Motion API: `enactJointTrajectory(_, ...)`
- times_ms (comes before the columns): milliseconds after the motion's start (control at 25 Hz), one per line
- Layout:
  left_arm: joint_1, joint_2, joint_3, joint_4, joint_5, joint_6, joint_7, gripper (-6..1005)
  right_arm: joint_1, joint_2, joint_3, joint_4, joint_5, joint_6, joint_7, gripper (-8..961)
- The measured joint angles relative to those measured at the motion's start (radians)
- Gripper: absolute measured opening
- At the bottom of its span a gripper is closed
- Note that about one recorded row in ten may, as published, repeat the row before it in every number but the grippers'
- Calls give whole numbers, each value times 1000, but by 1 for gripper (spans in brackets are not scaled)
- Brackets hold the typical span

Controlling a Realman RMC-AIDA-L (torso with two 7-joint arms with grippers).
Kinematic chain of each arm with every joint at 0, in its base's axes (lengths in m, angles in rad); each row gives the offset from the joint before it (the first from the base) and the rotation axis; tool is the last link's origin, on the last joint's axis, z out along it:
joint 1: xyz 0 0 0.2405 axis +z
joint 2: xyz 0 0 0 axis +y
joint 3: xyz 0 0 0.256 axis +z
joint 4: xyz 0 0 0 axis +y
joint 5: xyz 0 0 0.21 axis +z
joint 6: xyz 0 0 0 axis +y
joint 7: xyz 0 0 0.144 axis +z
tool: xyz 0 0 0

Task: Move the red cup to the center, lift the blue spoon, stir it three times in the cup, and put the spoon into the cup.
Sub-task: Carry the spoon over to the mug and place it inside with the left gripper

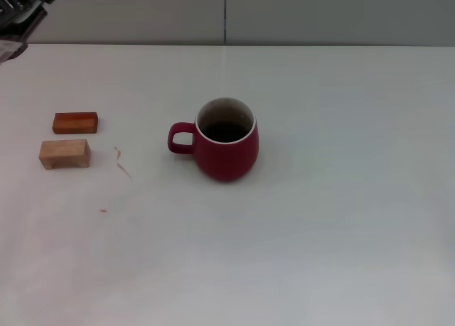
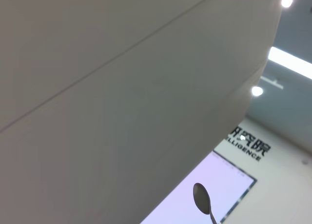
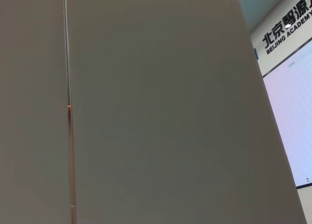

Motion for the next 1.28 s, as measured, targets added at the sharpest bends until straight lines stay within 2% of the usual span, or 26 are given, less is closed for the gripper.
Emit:
enactJointTrajectory(40,-3,2,-1,48,40,-13,-23,152,0,0,0,0,1,0,0,705)
enactJointTrajectory(320,-7,7,-2,166,144,-71,-56,152,-3,0,0,2,3,0,0,705)
enactJointTrajectory(640,-37,9,-2,213,300,-149,-59,153,-8,1,0,4,2,-3,0,704)
enactJointTrajectory(920,-60,10,-2,246,400,-157,-62,153,-9,2,0,4,0,-6,0,705)
enactJointTrajectory(1280,-80,-6,-2,343,542,-188,-76,153,-11,2,0,4,0,-12,0,706)
